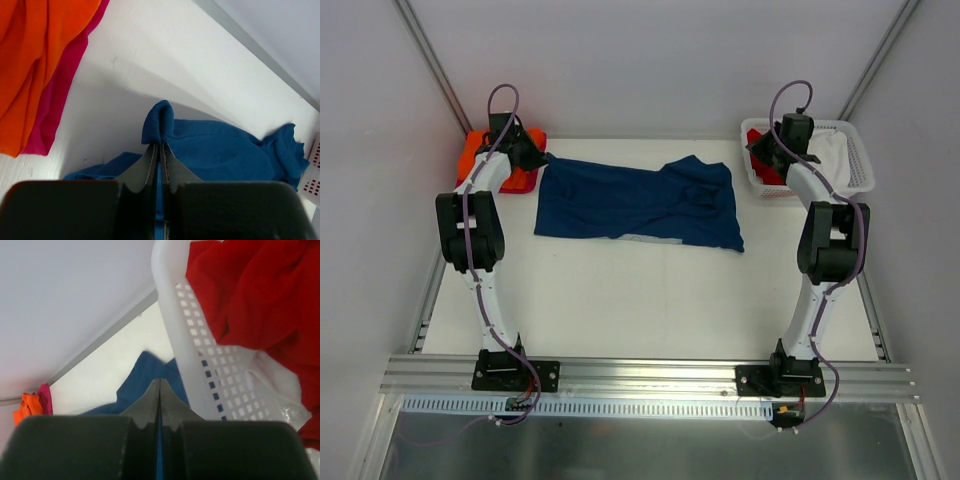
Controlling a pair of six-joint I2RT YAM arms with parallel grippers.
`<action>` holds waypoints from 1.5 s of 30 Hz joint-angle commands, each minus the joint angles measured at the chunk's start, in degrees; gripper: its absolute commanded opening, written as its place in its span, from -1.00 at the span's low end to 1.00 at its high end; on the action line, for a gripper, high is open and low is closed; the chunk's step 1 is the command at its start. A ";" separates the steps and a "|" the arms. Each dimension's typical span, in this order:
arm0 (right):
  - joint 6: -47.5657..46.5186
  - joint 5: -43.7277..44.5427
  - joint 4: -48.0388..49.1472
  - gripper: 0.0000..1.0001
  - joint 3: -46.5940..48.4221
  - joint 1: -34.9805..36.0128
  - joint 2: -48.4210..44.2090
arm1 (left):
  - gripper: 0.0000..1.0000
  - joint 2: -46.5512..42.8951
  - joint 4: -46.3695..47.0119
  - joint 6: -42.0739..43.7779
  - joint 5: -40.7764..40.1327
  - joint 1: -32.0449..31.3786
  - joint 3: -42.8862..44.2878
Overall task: Fold and stack the t-shirts
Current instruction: Grap the side of the flattened tshirt furthest away from the robot with both arms
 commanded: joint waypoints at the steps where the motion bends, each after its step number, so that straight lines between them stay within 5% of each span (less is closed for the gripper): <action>1: -1.07 -1.84 1.03 -0.99 -1.97 2.14 -5.36 | -1.00 -4.68 0.72 1.00 0.00 0.12 -2.09; 9: -1.77 -3.25 0.34 -0.99 -3.83 6.53 -6.77 | -1.00 -6.79 0.98 0.73 0.26 0.12 -4.12; 10: -2.99 -3.17 -1.58 -0.79 -1.99 7.06 -5.81 | -1.00 -6.79 0.98 0.82 0.43 0.12 -4.12; 11: -3.70 -3.34 -5.87 0.59 0.29 7.32 -2.58 | -1.00 -6.79 0.89 0.82 0.44 0.04 -4.20; 12: -4.49 -3.95 -8.00 0.92 3.10 7.33 -0.46 | -1.00 -6.70 0.98 0.91 0.35 0.12 -4.29; 13: -4.94 -3.87 -10.19 0.99 9.04 7.24 1.74 | -1.00 -6.62 0.98 0.91 0.44 0.12 -4.38; 17: -7.23 -1.85 -19.43 0.99 19.99 6.63 10.19 | -1.00 -6.09 1.07 1.17 0.61 -0.05 -4.38; 41: -6.34 6.58 -27.44 0.99 27.64 9.17 22.49 | -1.00 -3.19 1.51 1.00 2.54 -0.31 -2.62; 45: -6.35 14.84 -33.85 0.99 27.05 11.80 20.93 | -1.00 -3.18 1.60 1.17 2.46 -0.32 -2.53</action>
